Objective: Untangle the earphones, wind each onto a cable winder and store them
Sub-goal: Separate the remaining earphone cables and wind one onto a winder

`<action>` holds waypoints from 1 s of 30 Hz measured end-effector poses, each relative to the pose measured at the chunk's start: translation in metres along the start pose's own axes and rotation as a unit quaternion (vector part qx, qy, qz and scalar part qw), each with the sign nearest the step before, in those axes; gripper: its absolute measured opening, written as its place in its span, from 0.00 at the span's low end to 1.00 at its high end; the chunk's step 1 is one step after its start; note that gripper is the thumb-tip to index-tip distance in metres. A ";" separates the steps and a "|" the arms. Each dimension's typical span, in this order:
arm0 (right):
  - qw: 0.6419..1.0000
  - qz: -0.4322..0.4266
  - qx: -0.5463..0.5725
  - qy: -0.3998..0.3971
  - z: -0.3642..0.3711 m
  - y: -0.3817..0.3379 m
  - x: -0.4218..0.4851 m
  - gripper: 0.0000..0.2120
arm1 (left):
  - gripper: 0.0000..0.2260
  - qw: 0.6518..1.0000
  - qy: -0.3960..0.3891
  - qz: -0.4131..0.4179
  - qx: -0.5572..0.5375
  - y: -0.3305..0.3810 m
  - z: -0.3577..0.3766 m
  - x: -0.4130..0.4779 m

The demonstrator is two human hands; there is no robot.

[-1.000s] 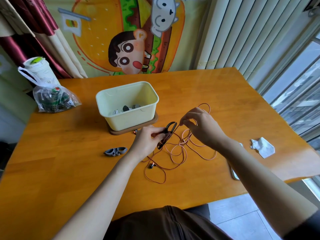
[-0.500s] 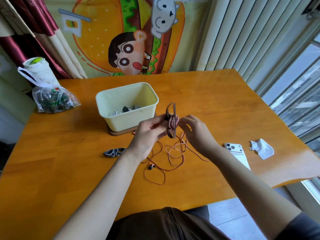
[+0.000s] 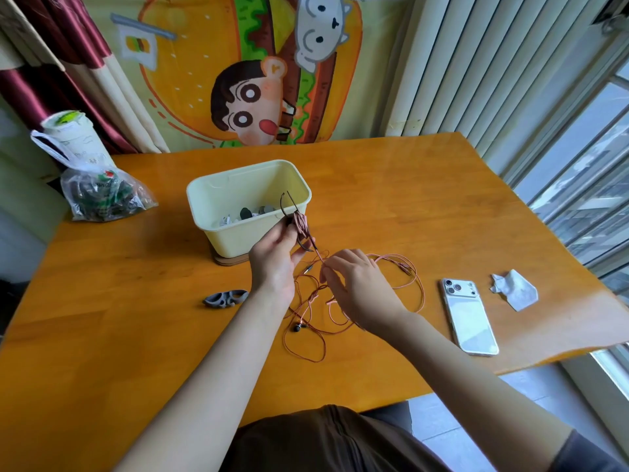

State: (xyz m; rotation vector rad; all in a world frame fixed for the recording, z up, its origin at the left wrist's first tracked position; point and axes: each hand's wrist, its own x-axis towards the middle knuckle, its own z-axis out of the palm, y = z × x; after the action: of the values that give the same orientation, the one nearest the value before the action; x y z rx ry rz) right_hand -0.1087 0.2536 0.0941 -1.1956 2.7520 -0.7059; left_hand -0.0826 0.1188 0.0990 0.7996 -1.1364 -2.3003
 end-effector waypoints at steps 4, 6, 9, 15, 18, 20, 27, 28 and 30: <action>1.000 -0.009 -0.011 -0.002 -0.004 -0.002 0.000 0.13 | 0.10 0.993 0.007 0.058 0.104 -0.006 -0.006 0.002; 1.000 -0.012 -0.003 -0.004 -0.006 -0.004 -0.001 0.13 | 0.10 0.962 0.004 0.136 0.238 -0.009 -0.008 0.001; 1.000 -0.015 -0.015 -0.013 -0.010 -0.004 0.000 0.12 | 0.11 0.880 -0.017 0.240 0.409 -0.014 -0.014 0.003; 0.992 -0.017 -0.097 -0.074 -0.026 0.018 0.001 0.14 | 0.14 0.782 -0.118 0.281 0.543 -0.018 -0.034 0.008; 0.981 -0.032 -0.162 -0.102 -0.031 0.030 0.003 0.13 | 0.14 0.738 -0.194 0.222 0.607 -0.022 -0.039 0.009; 0.972 -0.042 -0.203 -0.108 -0.030 0.036 0.004 0.12 | 0.14 0.716 -0.229 0.180 0.634 -0.024 -0.037 0.008; 0.975 -0.049 -0.218 -0.015 -0.024 0.045 0.004 0.05 | 0.14 0.747 -0.310 0.057 0.585 -0.007 -0.034 0.003; 0.978 -0.044 -0.204 -0.005 -0.023 0.046 0.004 0.05 | 0.14 0.782 -0.328 0.017 0.529 -0.004 -0.035 0.001; 0.984 -0.035 -0.174 0.016 -0.021 0.046 0.003 0.05 | 0.13 0.844 -0.346 -0.050 0.408 -0.001 -0.035 -0.003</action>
State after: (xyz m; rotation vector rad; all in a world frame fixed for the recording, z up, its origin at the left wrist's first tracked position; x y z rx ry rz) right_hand -0.1472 0.2868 0.0933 -1.3532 2.9569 -0.2529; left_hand -0.0570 0.1013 0.0816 0.2329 -2.5449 -2.1923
